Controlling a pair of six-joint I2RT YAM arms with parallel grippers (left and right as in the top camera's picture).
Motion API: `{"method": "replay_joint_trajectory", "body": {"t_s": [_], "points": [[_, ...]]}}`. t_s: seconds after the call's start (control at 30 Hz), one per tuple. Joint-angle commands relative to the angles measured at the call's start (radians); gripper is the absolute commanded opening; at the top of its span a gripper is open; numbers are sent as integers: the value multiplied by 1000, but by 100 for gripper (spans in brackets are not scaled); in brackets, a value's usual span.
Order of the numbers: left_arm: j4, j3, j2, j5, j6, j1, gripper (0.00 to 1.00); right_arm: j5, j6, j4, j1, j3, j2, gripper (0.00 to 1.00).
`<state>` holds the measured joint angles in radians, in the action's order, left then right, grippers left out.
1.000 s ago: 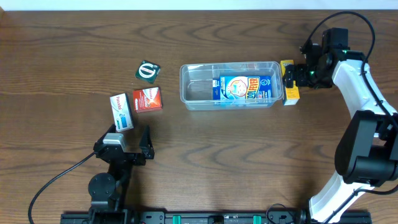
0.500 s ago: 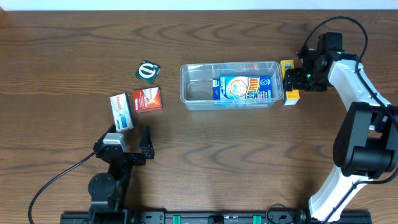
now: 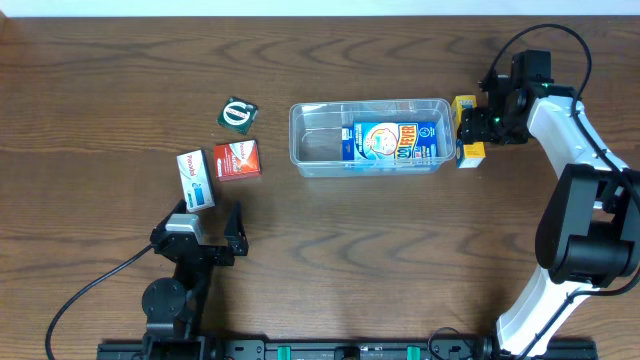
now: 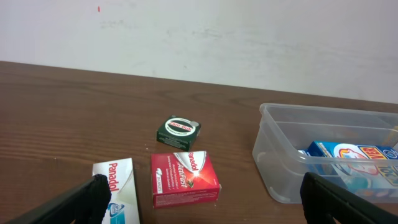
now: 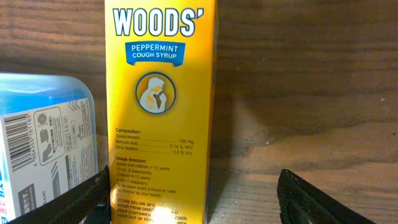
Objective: Pack container
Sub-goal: 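Lower the right gripper around the yellow Woods' cough syrup box, then close the right gripper and lift the yellow box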
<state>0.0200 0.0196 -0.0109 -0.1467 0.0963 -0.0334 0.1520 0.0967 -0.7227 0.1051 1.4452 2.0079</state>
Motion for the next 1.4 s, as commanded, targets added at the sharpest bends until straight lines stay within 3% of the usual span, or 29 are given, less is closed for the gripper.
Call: {"method": "replay_joint_trajectory", "body": {"t_s": [0.0,0.73,0.93,1.17,1.37], "points": [[35,-16,6,-11,-10,4,98,-21,17,10,-8,-2,7,80],[35,-16,6,-11,-10,4,98,3,16,27,-8,-2,74,77],[35,-16,6,-11,-10,4,98,2,16,25,-5,-1,74,61],[35,-16,6,-11,-10,4,98,2,13,-5,-5,33,72,58],[35,-16,6,-11,-10,4,98,1,13,-131,-5,175,62,59]]}}
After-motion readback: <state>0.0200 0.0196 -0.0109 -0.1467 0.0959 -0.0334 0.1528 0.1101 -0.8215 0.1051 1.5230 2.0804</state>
